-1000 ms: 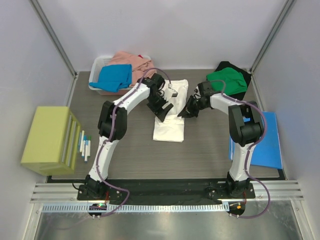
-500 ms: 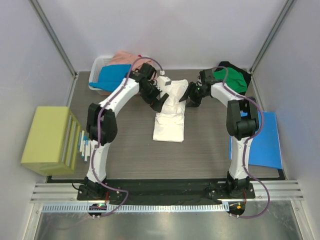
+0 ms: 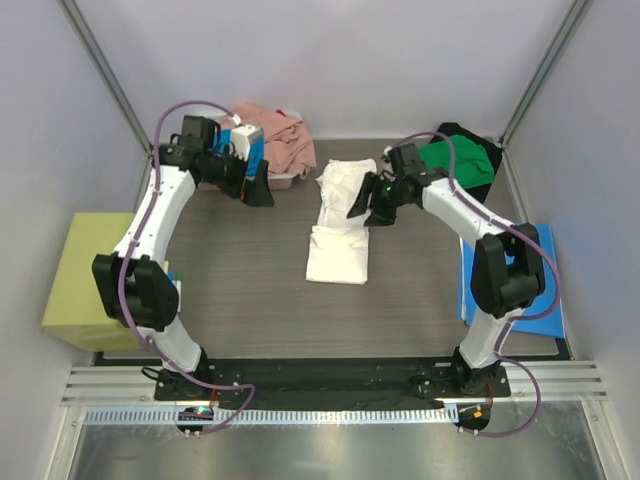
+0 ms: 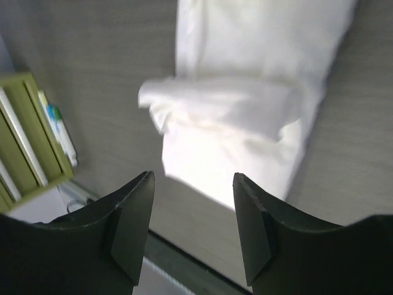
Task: Fold and stack the t-shirts
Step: Fold the tshirt
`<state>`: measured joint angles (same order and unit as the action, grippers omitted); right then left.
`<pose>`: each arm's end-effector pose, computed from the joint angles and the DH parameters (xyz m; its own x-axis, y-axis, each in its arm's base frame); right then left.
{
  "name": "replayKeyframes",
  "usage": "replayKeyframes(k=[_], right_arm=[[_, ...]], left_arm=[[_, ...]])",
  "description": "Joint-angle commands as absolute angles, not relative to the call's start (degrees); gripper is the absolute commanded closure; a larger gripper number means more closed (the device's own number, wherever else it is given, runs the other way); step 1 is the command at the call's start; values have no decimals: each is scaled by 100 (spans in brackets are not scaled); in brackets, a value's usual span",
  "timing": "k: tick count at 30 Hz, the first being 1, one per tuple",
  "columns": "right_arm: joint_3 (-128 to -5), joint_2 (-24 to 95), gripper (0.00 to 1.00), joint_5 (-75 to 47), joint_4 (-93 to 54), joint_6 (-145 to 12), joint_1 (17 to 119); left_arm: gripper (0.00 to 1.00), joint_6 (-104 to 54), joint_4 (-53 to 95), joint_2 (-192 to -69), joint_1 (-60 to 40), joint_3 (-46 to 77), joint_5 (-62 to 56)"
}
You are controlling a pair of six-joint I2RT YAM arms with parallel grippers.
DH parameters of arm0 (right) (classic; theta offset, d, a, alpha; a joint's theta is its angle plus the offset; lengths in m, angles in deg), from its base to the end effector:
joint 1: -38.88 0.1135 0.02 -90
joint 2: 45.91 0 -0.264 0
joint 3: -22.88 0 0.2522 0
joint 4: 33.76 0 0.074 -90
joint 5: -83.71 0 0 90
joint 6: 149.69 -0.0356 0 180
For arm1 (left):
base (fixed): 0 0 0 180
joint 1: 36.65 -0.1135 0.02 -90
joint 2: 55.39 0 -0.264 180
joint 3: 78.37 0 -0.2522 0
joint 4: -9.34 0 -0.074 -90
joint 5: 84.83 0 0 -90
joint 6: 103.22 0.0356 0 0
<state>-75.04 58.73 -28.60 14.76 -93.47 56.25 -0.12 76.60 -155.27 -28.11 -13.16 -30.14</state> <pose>0.3760 0.1318 0.2516 -0.9201 0.2511 -0.3005 0.0347 0.8166 0.5762 0.3648 -0.0756 0.3569 -0.6560 0.2855 -0.6987 0.6356 0.7083 -0.3073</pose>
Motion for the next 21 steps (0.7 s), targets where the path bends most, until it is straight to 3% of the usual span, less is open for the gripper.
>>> replayKeyframes(k=[1, 7, 21], right_arm=[[-6876, 5464, 40, -3134, 1182, -9467, 6497], [-6787, 6061, 40, -3283, 804, -9783, 7113], [-7850, 7107, 42, -3231, 742, -9731, 7088]], left_arm=[[0, -197, 7347, -14673, -2523, 55, -3587], [0, -162, 7399, -14461, -2259, 718, -3605], [0, 5, 7347, -14241, -2258, 1008, -3622]])
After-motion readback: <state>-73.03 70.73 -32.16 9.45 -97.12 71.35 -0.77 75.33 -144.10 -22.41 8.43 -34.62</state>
